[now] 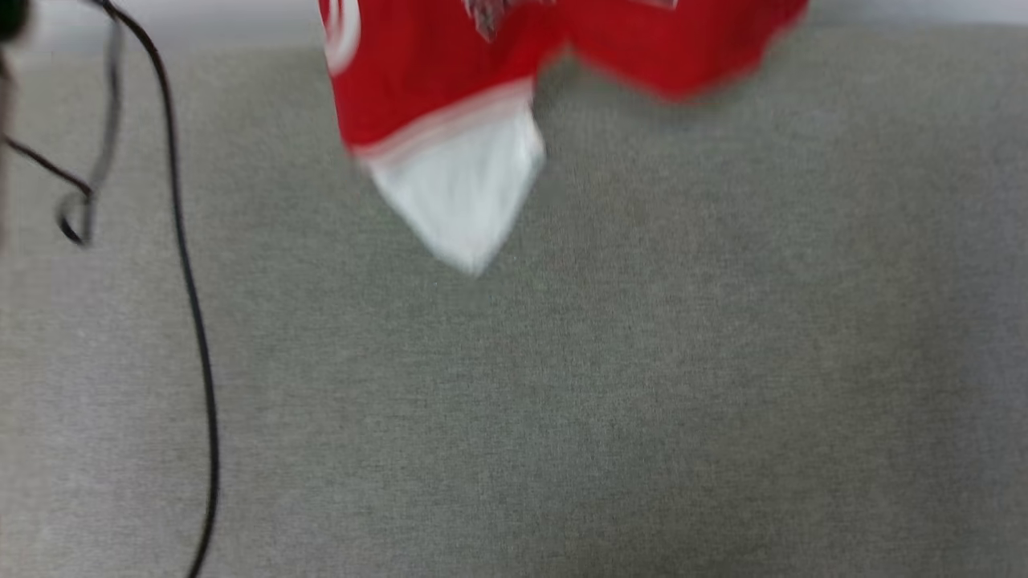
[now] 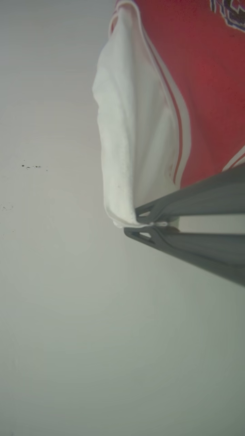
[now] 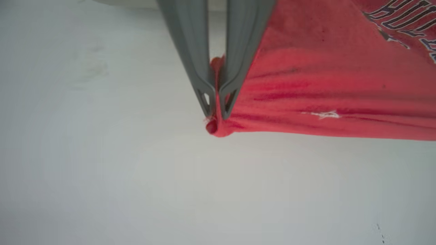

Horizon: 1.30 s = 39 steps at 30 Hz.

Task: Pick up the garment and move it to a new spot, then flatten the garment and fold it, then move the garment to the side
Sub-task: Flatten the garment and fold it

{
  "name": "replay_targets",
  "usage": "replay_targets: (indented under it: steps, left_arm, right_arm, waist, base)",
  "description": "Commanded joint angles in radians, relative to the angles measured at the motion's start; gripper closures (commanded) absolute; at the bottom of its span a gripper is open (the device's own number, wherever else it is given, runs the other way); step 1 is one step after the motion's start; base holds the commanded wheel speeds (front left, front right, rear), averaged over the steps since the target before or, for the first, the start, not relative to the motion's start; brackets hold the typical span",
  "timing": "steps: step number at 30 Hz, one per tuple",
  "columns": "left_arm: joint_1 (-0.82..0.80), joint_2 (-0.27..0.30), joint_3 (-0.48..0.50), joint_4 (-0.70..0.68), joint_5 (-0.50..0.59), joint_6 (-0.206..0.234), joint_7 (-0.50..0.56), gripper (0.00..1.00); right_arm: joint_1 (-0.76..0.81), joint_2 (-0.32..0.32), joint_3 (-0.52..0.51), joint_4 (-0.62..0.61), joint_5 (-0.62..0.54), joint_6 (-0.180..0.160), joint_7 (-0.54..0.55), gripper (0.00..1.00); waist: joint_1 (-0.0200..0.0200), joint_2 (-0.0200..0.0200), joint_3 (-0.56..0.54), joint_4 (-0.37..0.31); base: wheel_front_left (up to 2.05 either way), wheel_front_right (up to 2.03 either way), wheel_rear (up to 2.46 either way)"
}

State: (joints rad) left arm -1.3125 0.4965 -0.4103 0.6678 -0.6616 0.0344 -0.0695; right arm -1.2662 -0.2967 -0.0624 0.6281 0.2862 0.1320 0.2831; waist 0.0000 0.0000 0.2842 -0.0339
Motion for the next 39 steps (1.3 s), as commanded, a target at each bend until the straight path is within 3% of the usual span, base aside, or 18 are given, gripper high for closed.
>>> replay_targets:
  steps: [1,9,19,28,39]
  left_arm:
    - [-0.045,0.023,0.009,0.021,0.013,0.000,-0.011,1.00]
    - [-0.246,0.036,0.025,0.084,0.027,-0.018,-0.035,1.00]
    - [-0.272,0.012,0.037,0.176,-0.013,-0.063,-0.058,1.00]
    - [-0.091,-0.015,0.045,0.284,-0.093,-0.137,-0.107,1.00]
    - [0.402,-0.035,0.050,0.258,-0.193,-0.161,-0.185,1.00]
  right_arm:
    - [-0.038,0.001,-0.016,0.012,-0.019,-0.002,-0.021,1.00]
    - [-0.232,0.029,-0.027,0.066,-0.093,-0.003,-0.114,1.00]
    - [-0.302,0.051,0.047,0.183,-0.074,-0.002,-0.184,1.00]
    - [-0.166,0.027,0.189,0.271,0.017,-0.002,-0.246,1.00]
    - [0.290,-0.011,0.293,0.250,0.173,-0.003,-0.366,1.00]
  waist:
    - [0.0000,0.0000,0.047,-0.008]
    - [0.0000,0.0000,0.197,-0.010]
    - [0.0000,0.0000,0.327,0.009]
    - [0.0000,0.0000,0.303,0.028]
    - [0.0000,0.0000,0.101,0.033]
  base:
    - [0.00,0.00,0.00]
    - [0.00,0.00,0.00]
    - [0.00,0.00,0.00]
    - [0.00,0.00,0.00]
    - [0.00,0.00,0.00]
